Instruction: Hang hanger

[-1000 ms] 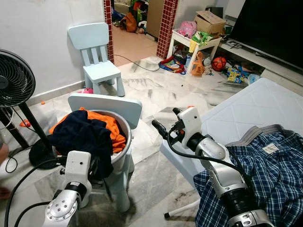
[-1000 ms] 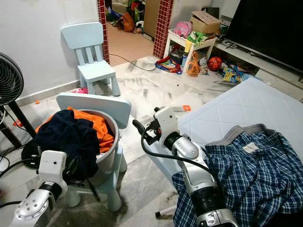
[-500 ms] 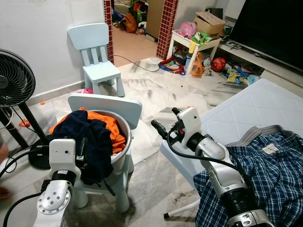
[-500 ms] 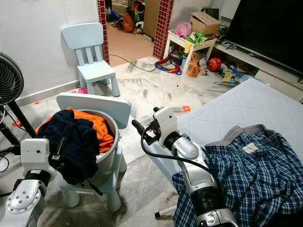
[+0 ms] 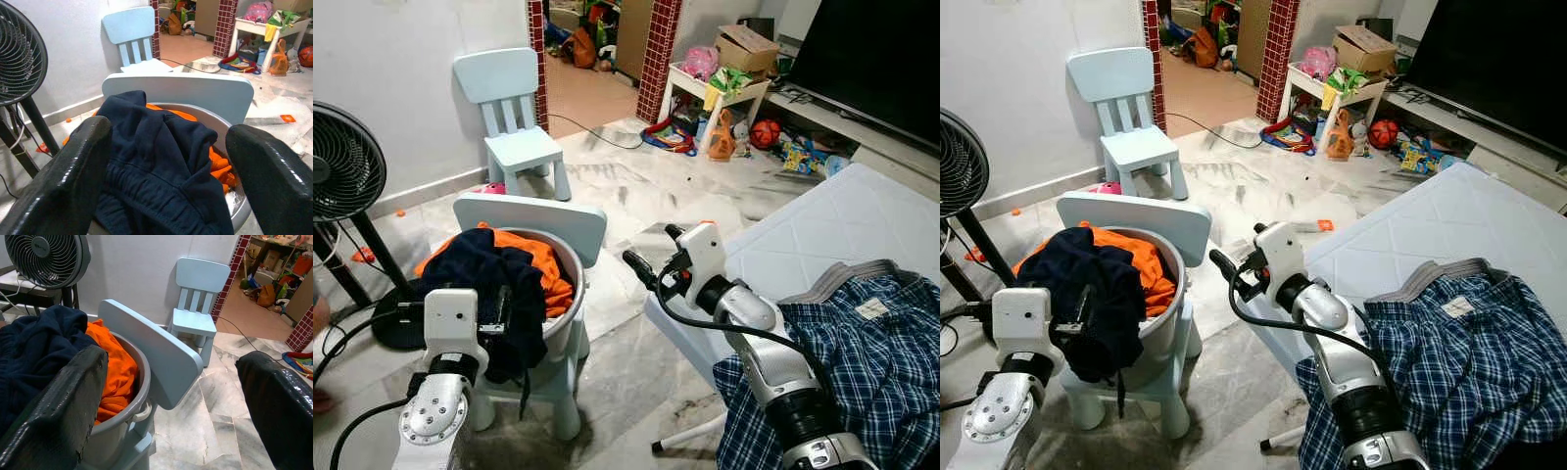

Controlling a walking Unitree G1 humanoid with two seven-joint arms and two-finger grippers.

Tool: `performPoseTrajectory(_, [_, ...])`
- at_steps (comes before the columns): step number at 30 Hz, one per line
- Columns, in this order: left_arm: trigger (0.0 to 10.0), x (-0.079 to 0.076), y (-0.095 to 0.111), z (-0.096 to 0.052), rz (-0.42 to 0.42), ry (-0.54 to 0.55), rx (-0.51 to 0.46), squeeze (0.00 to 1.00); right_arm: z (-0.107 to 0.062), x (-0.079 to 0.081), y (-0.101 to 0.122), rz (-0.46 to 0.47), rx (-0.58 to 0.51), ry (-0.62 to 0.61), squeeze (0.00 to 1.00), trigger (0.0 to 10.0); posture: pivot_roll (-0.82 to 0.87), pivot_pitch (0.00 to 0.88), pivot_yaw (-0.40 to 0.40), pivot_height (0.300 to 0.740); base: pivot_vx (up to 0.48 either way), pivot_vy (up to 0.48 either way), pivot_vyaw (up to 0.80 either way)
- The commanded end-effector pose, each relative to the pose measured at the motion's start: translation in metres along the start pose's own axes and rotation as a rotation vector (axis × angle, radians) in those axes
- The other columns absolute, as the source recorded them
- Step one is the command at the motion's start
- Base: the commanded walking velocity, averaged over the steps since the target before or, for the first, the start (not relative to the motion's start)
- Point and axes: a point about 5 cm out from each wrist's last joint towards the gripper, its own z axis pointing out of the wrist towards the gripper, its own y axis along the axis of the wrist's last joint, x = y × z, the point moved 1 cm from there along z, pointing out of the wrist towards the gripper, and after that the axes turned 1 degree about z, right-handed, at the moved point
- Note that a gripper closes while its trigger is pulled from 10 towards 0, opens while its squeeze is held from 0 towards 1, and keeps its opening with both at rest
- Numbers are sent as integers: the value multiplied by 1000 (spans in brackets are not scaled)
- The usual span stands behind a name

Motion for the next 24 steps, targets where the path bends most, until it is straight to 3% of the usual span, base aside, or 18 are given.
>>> performPoseTrajectory(1, [10000,-5,-1,1,6,-15,5,0,-1,-5,1,-10,1,-14,0,10000,51,0,-100,740,0,0,0])
performPoseTrajectory(6, [10000,-10,-10,1,-15,-78,67,20,-1,-4,1,-12,1,-12,0,10000,49,0,-101,740,0,0,0])
performPoseTrajectory(7, [10000,-11,-11,0,-44,-95,78,561,-1,-5,1,-14,3,-12,0,10000,46,0,-101,740,0,0,0])
performPoseTrajectory(8, [10000,-11,-12,0,-46,-98,86,561,-1,-5,1,-15,4,-12,0,10000,46,0,-101,740,0,0,0])
performPoseTrajectory(9, [10000,-11,-16,0,-61,-108,106,1000,-1,-6,1,-17,6,-13,0,10000,45,0,-101,740,0,0,0])
performPoseTrajectory(18, [10000,-16,-46,-4,-43,-260,332,1000,-4,-5,0,-31,20,-3,0,10000,32,0,-103,740,0,0,0])
performPoseTrajectory(24, [10000,-12,-57,-1,-36,-288,409,1000,-6,-7,2,-43,22,1,0,10000,15,0,-101,740,0,0,0])
